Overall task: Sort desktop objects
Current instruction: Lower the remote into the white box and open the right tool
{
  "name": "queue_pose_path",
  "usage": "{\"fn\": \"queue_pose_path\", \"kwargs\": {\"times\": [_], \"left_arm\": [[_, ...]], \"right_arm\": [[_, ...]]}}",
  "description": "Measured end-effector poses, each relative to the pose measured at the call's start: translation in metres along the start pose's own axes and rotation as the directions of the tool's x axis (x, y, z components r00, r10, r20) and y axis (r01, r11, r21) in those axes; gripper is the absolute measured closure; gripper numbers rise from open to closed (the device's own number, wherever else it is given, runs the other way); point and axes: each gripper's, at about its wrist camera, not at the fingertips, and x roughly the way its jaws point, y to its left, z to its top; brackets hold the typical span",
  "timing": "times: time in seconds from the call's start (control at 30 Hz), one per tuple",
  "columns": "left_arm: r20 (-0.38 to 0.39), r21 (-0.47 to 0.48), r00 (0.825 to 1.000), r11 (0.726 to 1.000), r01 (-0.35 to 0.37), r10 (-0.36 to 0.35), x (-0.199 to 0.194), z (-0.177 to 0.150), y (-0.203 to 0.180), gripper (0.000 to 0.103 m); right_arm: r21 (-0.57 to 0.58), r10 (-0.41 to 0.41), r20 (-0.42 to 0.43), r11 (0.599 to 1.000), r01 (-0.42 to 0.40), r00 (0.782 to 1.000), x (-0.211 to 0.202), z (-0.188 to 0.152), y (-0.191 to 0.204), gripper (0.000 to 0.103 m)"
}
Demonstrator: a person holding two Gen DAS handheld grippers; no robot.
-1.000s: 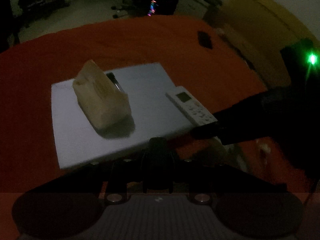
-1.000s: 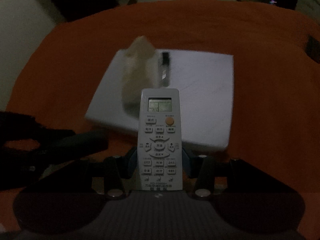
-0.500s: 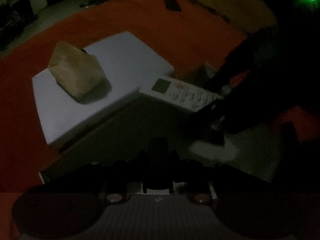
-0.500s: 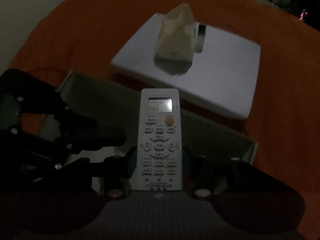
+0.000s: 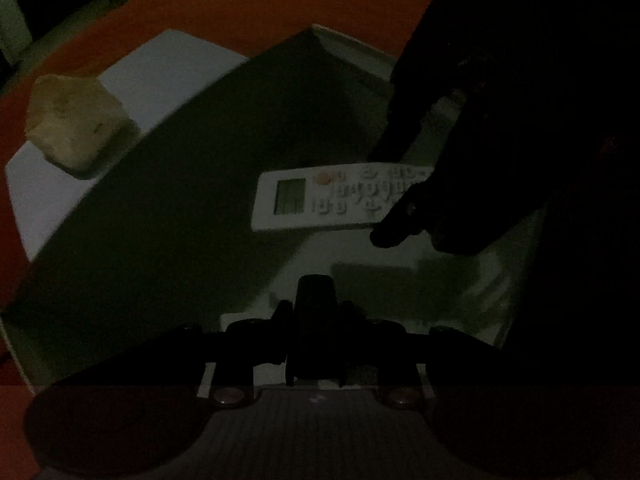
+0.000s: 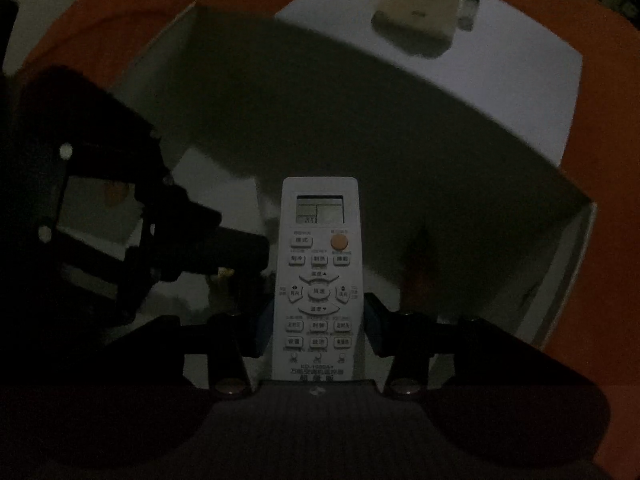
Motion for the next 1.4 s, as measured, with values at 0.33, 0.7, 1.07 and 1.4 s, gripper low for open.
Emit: {"fn": "queue_pose_path", "kwargs": {"times": [0.33,0.7,1.07,1.4], "left_arm": [[-0.038,0.057,0.999,0.998,0.009,-0.006,0.008,-0.007,-0.008,0.082],[-0.083,0.126,0.997,0.992,0.009,0.002,0.017,-0.014,-0.014,0.082],[-0.127,0.146,0.990,0.988,-0.044,0.063,0.043,-0.027,-0.006,0.081],[-0.135,0.114,0.987,0.991,-0.070,0.085,0.040,-0.026,-0.003,0.062]], "right_arm": [[-0.087,0.008,-0.069,0.996,-0.013,0.998,0.026,-0.021,0.018,0.054],[-0.103,-0.024,-0.136,0.995,0.009,0.990,0.053,-0.029,0.020,0.054],[-0.102,-0.047,-0.166,0.994,0.030,0.985,0.079,-0.029,0.014,0.053],[-0.111,-0.064,-0.172,0.993,0.045,0.983,0.081,-0.028,0.022,0.048]]}}
